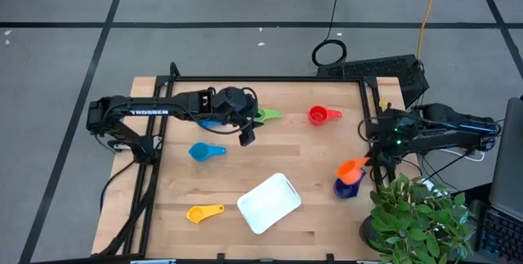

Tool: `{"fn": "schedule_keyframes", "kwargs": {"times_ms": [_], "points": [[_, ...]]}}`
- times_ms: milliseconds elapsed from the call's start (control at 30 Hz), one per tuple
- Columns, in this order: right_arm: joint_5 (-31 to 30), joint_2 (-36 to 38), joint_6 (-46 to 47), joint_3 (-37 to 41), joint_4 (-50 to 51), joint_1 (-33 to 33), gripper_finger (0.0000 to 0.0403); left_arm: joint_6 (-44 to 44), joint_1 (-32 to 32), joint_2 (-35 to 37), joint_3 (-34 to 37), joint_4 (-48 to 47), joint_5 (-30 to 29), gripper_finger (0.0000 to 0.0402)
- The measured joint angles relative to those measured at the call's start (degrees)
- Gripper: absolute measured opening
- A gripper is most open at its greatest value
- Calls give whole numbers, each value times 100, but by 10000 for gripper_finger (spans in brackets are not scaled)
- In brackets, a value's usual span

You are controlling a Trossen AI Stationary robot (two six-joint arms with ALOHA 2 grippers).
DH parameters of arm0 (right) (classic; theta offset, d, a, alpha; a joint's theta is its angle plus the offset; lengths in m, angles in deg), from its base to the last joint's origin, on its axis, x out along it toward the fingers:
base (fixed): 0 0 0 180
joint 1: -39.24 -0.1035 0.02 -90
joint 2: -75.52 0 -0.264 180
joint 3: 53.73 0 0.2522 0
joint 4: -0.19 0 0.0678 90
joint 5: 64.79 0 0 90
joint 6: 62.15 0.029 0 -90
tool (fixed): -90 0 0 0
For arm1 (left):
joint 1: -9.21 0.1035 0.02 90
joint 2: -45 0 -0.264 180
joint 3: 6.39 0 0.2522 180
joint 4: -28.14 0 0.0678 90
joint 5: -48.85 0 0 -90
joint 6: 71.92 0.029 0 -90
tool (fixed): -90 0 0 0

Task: Nest measuring cups in basket
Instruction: Stack the orange measuring cup on top of the dark blue measuring cup

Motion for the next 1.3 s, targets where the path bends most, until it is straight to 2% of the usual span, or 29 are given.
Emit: {"fn": "schedule_keyframes", "kwargs": {"times_ms": [167,300,567,833,1067,1300], "points": [[574,-399,-141,0,82,-58,121,-110,2,0,0,6,-2,145],[564,-744,-287,70,246,-206,121,-173,-5,-1,-2,9,-2,145],[527,-1112,-292,647,-336,-376,121,-202,-62,0,-2,9,-5,145],[78,-1254,-423,894,-943,-372,121,-183,-66,0,-2,7,-5,145],[-686,-1397,-541,894,-1659,-366,121,-169,-65,0,-2,9,-5,145],[-1121,-1866,-815,894,-2542,-158,121,-169,-66,-1,-2,7,-5,145]]}}
